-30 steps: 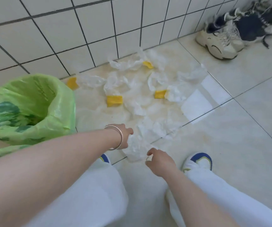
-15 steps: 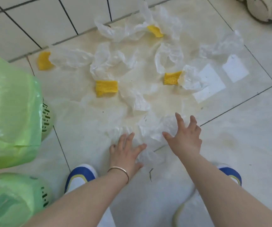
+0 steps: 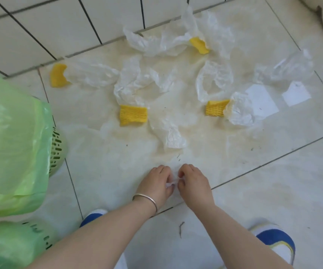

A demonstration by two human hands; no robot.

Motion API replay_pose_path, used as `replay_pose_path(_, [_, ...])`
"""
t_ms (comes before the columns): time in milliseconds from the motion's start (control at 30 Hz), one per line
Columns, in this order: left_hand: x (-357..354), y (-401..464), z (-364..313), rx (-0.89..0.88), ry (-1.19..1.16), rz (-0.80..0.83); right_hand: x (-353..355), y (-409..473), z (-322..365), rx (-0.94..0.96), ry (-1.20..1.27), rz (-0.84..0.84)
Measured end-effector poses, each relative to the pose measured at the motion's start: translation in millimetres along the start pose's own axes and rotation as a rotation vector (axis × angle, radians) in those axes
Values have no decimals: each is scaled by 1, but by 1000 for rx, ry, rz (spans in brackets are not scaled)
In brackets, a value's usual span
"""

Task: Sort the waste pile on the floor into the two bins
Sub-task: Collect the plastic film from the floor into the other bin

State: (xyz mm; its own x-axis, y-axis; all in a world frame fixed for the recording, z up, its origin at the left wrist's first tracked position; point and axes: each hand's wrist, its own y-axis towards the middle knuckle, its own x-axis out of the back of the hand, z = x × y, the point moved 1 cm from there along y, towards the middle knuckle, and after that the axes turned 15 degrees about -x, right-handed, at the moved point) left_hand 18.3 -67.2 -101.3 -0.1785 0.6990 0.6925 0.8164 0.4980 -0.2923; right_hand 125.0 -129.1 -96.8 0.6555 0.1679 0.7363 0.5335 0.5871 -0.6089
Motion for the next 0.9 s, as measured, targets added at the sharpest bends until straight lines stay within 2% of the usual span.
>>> replay_pose_path(67, [12, 5, 0, 130, -176, -15, 10, -1, 7, 32, 24, 37])
replay_pose_path(133, [24, 10, 5, 142, -258, -49, 21, 0, 16, 98, 74, 45])
replay_pose_path(233, [48, 22, 16, 45, -193, -131, 40, 8, 37, 171, 167, 6])
replay_pose_path(333, [72, 36, 33, 49, -135, -242, 51, 22, 67, 177, 266, -20])
replay_pose_path(467, [91, 51, 50, 32, 85, -390, 50, 44, 96, 37, 261, -82])
replay_pose_path(533, [97, 61, 53, 77, 172, -377, 43, 56, 103, -66, 194, -77])
replay_pose_path(667, [100, 81, 63, 220, 224, -229, 26, 77, 111, -202, 177, -58])
replay_pose_path(800, [101, 93, 72, 315, 197, -228, 18, 92, 117, -113, 176, -87])
replay_pose_path(900, [98, 95, 73, 211, 148, -269, 18, 97, 120, -37, 153, -34])
